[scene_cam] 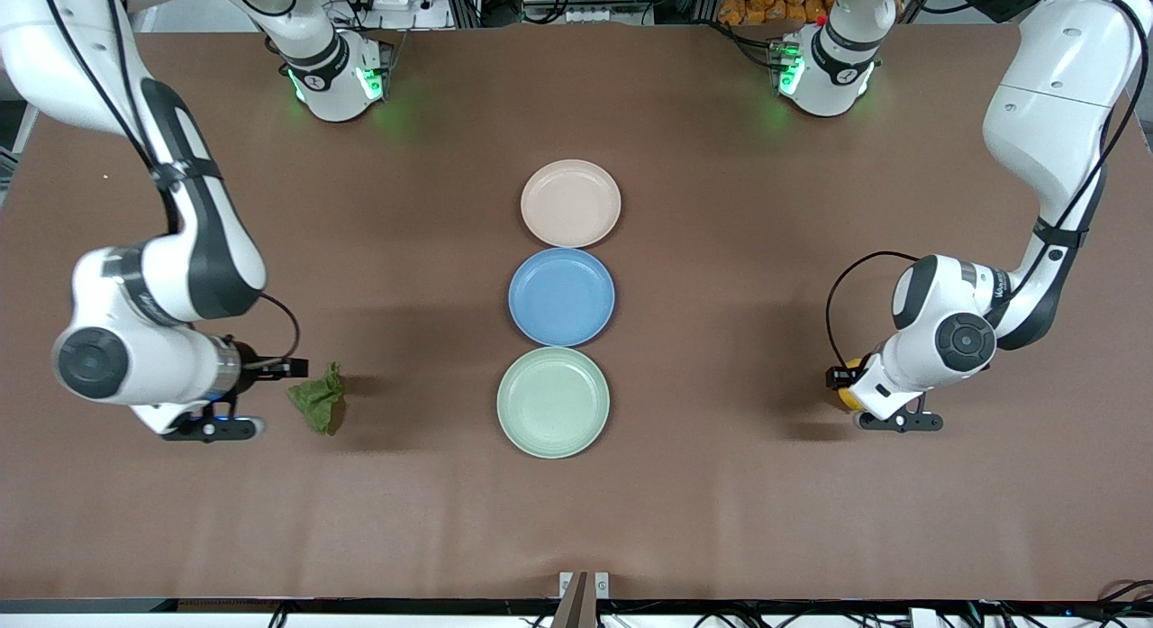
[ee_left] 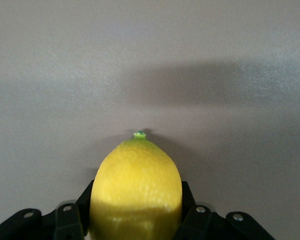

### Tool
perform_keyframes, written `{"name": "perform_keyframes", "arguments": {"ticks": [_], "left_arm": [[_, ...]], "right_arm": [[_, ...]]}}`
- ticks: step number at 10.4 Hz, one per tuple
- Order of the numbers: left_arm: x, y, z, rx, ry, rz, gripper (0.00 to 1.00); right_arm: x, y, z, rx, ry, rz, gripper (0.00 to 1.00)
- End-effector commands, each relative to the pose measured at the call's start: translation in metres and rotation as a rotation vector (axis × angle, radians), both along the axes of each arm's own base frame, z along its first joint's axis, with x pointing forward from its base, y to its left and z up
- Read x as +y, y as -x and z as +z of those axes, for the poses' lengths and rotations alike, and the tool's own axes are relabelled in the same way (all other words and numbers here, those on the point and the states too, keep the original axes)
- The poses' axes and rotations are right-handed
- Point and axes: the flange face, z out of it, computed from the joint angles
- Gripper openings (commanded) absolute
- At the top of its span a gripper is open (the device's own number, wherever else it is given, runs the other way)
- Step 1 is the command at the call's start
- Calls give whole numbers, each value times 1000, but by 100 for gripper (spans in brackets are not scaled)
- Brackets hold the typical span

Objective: Pick lemon and lettuce from plates
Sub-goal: 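Lower the lettuce beside the plates while the left gripper lowers the lemon, then open both grippers, releasing the lettuce and lemon onto the table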

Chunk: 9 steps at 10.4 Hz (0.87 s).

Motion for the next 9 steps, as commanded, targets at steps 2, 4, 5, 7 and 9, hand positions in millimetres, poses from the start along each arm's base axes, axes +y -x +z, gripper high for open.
{"name": "perform_keyframes", "arguments": {"ticks": [2,4,5,7,9], "left_arm": [[11,-16,65,-108,-40,-15,100],[15,-18,115,-173,-61,-9,100],[17,-17,140,-191,-71,0,100],[15,-7,198,-181,-43,44,100],[22,-1,258,-142,-15,28,100]], "right_arm": [[-31,8,72,-98,-3,68,100],[-28,15,124,-174,15,73,100],[-25,22,152,-212,25,75,100],[-17,33,189,-266,39,80,100],[-9,44,212,-286,49,82,100]]}}
